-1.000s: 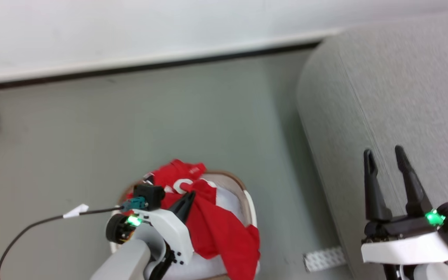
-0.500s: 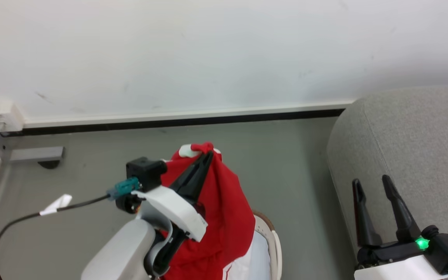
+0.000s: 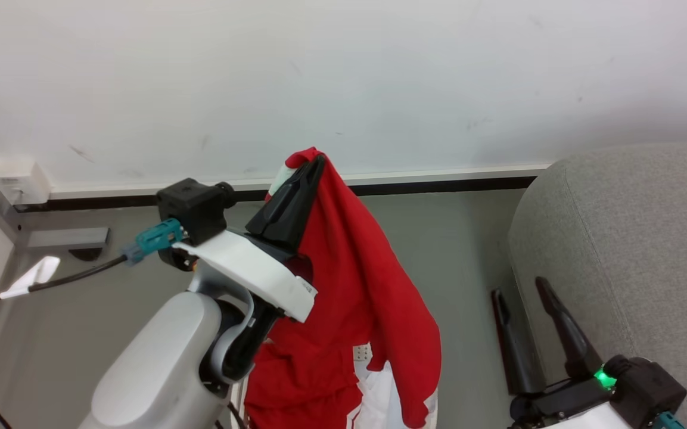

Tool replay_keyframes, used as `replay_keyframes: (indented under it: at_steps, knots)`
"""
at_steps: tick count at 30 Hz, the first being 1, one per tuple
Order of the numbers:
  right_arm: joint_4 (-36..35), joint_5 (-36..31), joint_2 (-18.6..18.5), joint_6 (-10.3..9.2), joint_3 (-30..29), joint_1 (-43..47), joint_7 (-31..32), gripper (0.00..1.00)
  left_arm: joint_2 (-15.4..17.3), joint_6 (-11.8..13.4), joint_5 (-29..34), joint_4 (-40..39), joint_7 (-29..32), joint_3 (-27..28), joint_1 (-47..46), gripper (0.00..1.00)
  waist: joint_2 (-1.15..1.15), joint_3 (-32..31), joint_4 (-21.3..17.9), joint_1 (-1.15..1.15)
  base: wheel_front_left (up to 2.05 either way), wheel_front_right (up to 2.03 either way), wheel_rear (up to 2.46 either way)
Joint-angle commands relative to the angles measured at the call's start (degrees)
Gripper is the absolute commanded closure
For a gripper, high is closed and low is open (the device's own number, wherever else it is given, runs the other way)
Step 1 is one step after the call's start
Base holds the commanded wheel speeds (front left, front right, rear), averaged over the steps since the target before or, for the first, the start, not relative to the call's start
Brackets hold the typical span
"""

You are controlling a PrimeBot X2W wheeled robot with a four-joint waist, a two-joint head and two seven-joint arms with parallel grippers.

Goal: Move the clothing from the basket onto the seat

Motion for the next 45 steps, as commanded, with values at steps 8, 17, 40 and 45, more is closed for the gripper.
replay_keyframes:
  at_steps: [8, 17, 40, 45]
  knots:
    - [0.34, 1.78, -3.94, -0.10, 9.84, -3.98, 0.02, 0.00, 0.40, 0.60, -0.17, -1.46, 0.42, -0.47, 1.13, 1.00, 0.00, 0.70, 0.16, 0.01, 0.00, 0.00, 0.00]
    - [11.26, 2.38, -3.48, -0.11, 17.15, -13.19, 2.37, 0.00, -2.82, -0.62, 0.94, -0.62, 0.70, -4.64, 0.79, 1.00, 0.00, -0.37, 3.53, 0.01, 0.00, 0.00, 0.00]
    - [31.56, -0.70, -0.12, -0.11, 13.57, -17.73, 2.53, 1.00, -6.32, -1.55, 0.96, -5.04, 3.33, -11.69, 2.49, 1.00, 0.00, -1.86, 13.93, 0.01, 0.00, 0.00, 0.00]
    - [31.82, 0.36, -0.03, -0.11, 14.10, -17.23, 1.81, 1.00, -5.55, -1.04, 0.61, -4.79, 2.96, -11.13, 2.90, 1.00, 0.00, -1.75, 13.38, 0.01, 0.00, 0.00, 0.00]
